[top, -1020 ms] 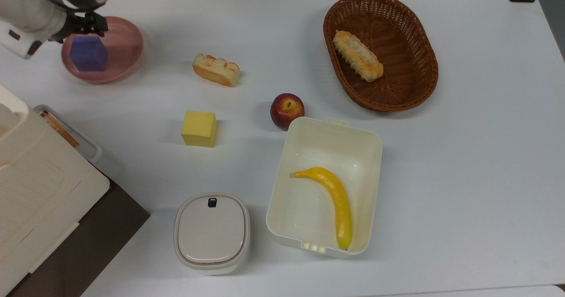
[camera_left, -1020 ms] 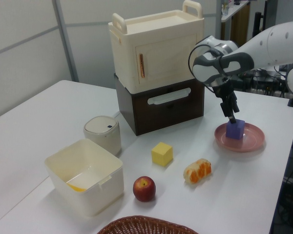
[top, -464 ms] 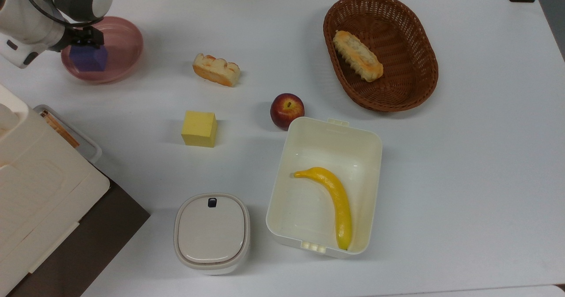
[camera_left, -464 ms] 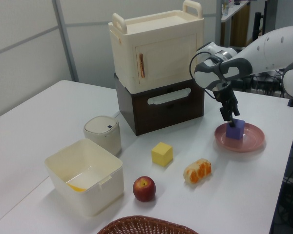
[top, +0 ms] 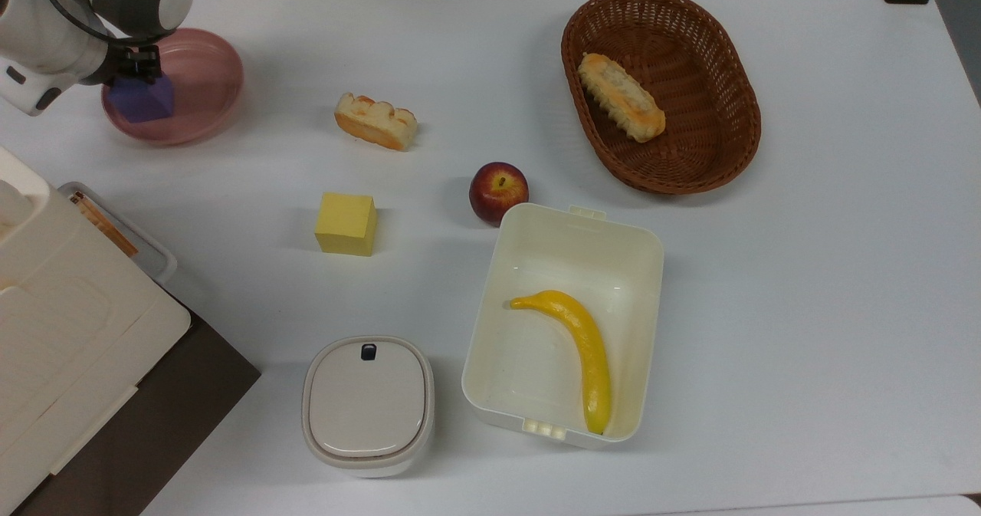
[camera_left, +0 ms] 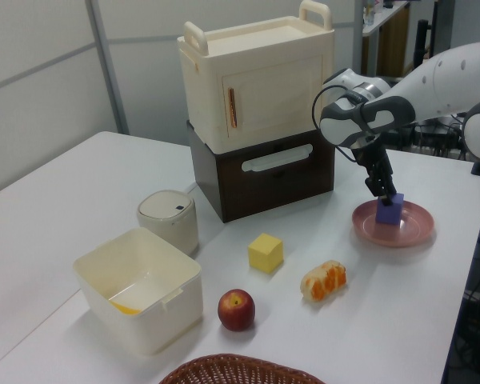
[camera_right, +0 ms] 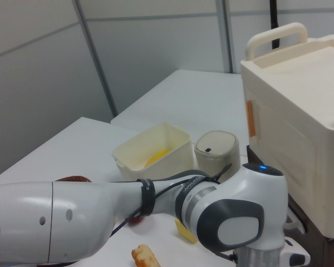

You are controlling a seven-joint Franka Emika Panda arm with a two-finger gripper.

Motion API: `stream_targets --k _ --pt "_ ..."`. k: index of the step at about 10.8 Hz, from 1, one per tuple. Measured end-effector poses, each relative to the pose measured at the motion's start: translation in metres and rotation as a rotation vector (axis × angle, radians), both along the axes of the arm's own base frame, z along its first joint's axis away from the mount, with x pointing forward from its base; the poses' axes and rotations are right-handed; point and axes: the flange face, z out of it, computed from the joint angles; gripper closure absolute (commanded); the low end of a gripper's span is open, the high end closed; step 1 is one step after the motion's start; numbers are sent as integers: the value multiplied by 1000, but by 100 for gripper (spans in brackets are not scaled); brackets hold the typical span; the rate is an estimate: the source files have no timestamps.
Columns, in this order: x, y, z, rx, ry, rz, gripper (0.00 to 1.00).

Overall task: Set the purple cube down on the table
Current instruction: 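Close the gripper on the purple cube and lift it off the plate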

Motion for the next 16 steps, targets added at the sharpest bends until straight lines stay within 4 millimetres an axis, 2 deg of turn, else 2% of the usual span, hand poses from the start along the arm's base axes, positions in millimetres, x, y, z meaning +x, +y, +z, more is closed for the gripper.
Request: stream_targets --k 1,2,3,10,16 --pt "0 0 0 0 1 0 60" --pt "0 0 1 -1 -1 1 15" --pt "1 1 5 -5 -6 3 0" --pt "0 2 -7 6 13 3 0" --pt "0 2 -6 5 11 3 0"
